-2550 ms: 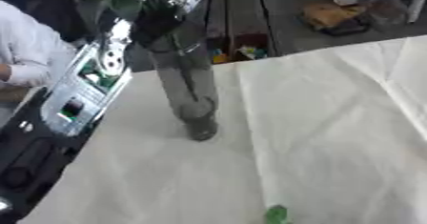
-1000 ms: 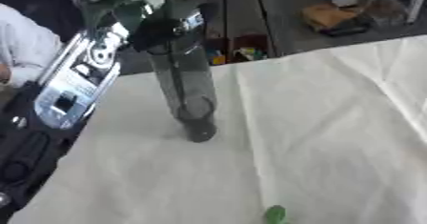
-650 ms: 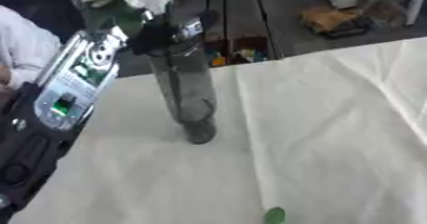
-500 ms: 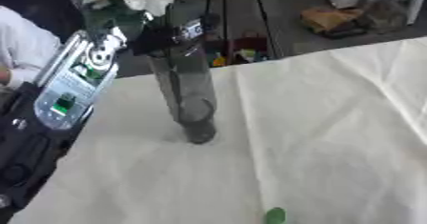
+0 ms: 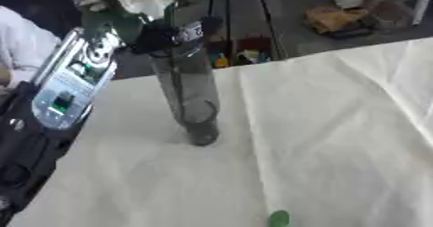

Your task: Arrange flowers into the vase.

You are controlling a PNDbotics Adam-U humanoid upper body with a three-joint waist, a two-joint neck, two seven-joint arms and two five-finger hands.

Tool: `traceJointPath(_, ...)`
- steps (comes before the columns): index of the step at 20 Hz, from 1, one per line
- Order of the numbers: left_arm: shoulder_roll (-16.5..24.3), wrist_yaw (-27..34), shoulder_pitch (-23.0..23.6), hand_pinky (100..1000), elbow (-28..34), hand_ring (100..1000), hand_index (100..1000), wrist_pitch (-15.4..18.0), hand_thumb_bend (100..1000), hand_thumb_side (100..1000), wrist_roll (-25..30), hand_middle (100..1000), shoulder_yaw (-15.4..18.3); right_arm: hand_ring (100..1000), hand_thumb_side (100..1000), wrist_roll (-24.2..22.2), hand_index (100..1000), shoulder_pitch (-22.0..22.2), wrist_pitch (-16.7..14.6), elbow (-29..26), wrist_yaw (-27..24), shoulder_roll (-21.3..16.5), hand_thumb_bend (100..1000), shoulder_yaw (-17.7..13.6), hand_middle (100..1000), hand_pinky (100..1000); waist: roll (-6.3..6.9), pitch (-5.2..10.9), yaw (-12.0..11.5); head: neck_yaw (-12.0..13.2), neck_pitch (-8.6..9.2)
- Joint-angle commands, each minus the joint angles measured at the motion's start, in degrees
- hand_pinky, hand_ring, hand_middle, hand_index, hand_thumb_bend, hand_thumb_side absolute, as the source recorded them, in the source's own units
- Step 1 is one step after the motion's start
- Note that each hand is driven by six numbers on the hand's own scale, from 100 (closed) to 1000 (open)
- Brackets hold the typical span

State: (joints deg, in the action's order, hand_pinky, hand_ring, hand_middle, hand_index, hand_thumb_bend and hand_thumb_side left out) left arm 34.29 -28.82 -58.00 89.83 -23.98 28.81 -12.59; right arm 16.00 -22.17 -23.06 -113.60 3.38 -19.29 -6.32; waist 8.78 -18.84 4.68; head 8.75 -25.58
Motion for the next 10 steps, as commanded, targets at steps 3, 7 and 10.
traceJointPath(3, 1.06, -0.36, -1.57, 1000, 0.26, 1000, 1000, -1.29, 851, 1000, 2.51, 1000, 1.43, 783, 994, -0.22, 776, -0.5, 0.08, -0.99, -0.89, -0.23, 100, -0.22, 451, 693, -0.3, 0.91, -0.05, 0.14, 0.64)
traceJointPath(7, 1.02, -0.45, -1.87, 1000, 0.16, 1000, 1000, -2.23, 910, 974, 4.34, 1000, 1.64, 783, 993, -0.33, 775, -0.48, 0.19, -0.99, -1.05, -0.21, 100, -0.18, 451, 693, -0.2, 0.92, -0.11, 0.15, 0.62)
traceJointPath(10, 0.88, -0.57, -2.2, 1000, -0.41, 1000, 1000, -3.06, 977, 939, 6.08, 1000, 1.82, 784, 992, -0.36, 776, -0.5, 0.22, -0.99, -1.17, -0.24, 100, -0.13, 450, 694, -0.17, 0.95, -0.05, 0.24, 0.68)
